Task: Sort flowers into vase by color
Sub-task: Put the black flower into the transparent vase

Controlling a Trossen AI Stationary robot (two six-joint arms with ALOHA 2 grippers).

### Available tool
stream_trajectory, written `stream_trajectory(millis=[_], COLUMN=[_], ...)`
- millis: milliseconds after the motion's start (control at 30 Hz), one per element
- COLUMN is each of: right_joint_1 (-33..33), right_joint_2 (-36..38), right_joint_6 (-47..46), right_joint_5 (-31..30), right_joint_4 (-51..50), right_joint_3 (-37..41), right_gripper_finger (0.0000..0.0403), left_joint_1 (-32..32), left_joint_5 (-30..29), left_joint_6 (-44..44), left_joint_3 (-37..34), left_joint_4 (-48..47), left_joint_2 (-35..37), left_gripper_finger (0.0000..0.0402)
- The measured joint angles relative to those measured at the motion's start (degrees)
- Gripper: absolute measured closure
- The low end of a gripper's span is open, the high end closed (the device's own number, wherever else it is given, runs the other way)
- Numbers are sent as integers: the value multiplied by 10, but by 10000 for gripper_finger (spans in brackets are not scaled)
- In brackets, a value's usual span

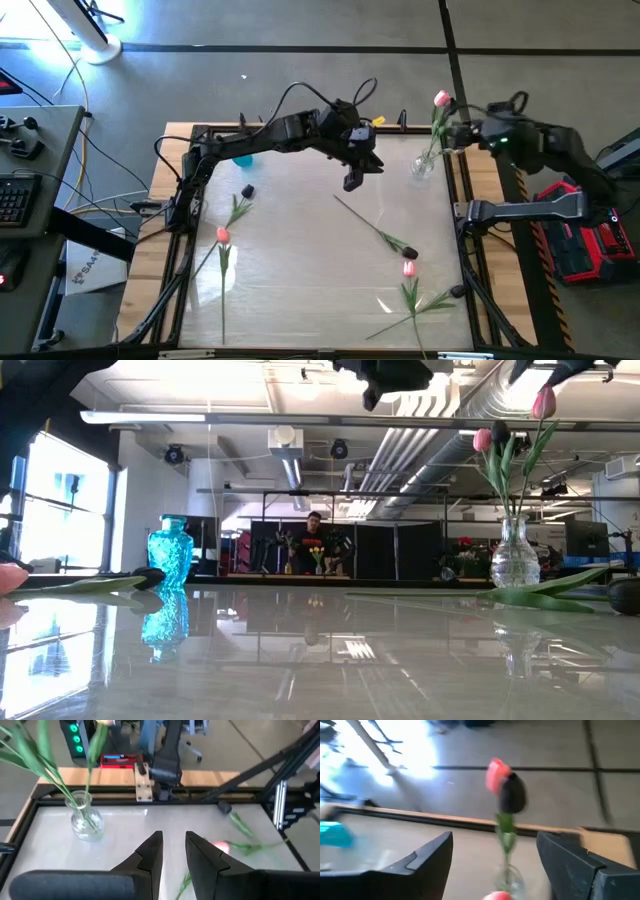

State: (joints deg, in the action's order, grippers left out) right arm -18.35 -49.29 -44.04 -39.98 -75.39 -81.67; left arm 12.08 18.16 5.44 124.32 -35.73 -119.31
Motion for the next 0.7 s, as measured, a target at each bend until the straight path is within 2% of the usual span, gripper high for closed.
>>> stream_trajectory(millis=[267, 533, 700], right_joint_1=[0, 2, 38], right_joint_2=[19, -5, -33], right_joint_6=[71, 98, 110], right_joint_5=[124, 248, 237], right_joint_4=[116, 140, 170], right_joint_3=[-8, -8, -8], right_gripper_finger=[127, 128, 128], left_joint_1=[-11, -13, -14], left_joint_5=[0, -4, -12], left_joint_6=[52, 57, 58], left_joint_3=[-79, -150, -187], left_joint_4=[69, 102, 129], left_joint_2=[0, 0, 0], left_gripper_finger=[332, 332, 332])
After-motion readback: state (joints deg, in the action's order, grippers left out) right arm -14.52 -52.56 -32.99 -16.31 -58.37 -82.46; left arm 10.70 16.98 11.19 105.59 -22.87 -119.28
